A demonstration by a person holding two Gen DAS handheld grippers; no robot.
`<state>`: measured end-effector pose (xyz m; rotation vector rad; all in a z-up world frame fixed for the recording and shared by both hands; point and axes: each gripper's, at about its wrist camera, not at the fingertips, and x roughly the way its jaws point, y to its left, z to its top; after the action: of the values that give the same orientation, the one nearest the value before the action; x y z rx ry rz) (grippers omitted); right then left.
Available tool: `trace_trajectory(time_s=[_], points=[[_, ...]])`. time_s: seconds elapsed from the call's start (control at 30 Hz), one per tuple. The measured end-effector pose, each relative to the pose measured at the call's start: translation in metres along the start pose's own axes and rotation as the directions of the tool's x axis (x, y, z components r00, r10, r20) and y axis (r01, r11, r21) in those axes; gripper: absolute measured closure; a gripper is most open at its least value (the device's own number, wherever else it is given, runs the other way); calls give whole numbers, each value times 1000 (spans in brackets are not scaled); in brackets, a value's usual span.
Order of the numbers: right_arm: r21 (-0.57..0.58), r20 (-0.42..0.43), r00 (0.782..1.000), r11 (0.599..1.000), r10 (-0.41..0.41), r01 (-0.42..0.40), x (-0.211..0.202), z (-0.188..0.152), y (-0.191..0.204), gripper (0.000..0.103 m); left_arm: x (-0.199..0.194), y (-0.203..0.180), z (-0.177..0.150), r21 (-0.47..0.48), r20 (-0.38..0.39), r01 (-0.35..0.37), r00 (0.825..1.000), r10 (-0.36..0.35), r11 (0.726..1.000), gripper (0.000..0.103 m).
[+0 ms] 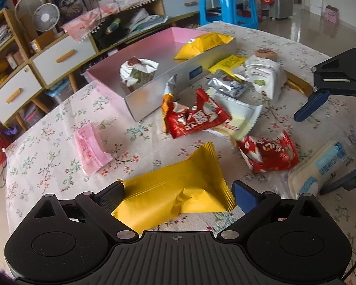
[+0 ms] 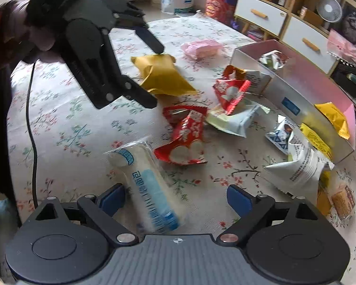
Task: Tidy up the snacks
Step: 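Withdraw both open tools from the box back to the snack pile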
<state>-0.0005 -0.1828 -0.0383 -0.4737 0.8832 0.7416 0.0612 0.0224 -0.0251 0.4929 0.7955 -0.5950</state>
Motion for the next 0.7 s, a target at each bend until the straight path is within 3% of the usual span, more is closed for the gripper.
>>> trace_trajectory(time_s=[0.37,0.7], points=[[90,42,994,991,-102,97,7,6,-19,36,14,10,5,-80,-10,-132,991,132,988,5],[131,55,986,980,-156,148,8,6,-28,50,13,25,2,-164,-41,-172,985,167,971,5]])
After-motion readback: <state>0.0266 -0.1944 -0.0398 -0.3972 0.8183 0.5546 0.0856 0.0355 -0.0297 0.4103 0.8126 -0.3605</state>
